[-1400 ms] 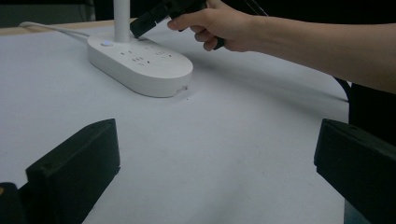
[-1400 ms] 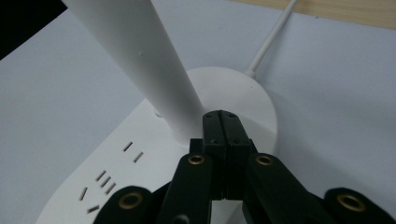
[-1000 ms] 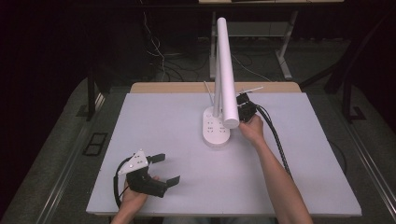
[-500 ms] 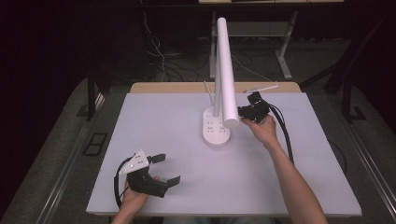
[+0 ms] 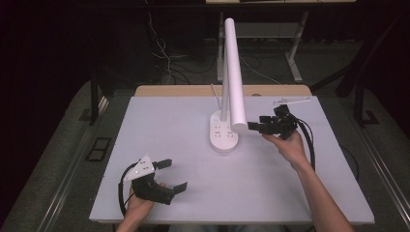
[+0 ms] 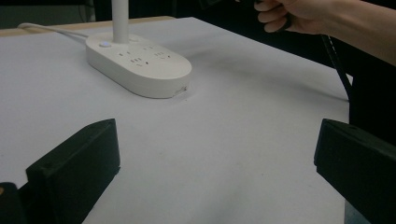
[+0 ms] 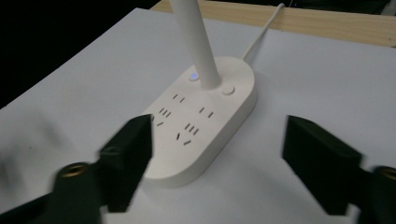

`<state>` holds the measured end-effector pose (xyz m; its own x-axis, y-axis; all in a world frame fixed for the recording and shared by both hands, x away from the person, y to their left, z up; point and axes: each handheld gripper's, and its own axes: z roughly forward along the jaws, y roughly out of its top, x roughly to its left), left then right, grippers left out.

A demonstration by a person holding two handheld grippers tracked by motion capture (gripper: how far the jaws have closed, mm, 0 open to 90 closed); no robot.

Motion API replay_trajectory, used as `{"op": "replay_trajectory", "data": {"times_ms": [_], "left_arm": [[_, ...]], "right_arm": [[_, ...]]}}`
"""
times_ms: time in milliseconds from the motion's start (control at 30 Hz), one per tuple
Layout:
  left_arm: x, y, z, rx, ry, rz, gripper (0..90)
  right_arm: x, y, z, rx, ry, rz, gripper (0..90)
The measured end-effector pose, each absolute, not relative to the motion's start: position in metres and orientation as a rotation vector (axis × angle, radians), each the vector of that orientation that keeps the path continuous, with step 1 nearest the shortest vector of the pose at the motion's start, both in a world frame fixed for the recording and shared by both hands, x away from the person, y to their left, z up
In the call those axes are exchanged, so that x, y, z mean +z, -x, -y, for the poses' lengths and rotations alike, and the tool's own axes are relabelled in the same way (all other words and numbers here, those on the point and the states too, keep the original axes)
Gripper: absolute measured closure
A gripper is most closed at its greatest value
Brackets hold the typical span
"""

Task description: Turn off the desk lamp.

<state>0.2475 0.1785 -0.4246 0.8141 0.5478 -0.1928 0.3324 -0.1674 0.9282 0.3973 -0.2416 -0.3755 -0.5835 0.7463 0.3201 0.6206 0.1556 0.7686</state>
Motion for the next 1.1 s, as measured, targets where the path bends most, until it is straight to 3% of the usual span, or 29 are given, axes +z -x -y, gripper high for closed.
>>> {"op": "replay_trajectory", "data": {"times_ms": [33, 167, 1100], "left_arm": [[-0.425, -0.247, -0.179, 0.220, -1.775, -0.681, 0.0], [-0.425, -0.248, -0.179, 0.221, -1.775, -0.682, 0.0], [-0.424, -0.247, -0.177, 0.222, -1.780, -0.681, 0.0]], "right_arm": [[-0.375, -0.394, 0.244, 1.404, -1.361, -2.285, 14.6], [-0.374, -0.378, 0.254, 1.386, -1.392, -2.260, 0.5], [-0.396, -0.267, 0.295, 1.470, -1.301, -2.206, 0.7]]}}
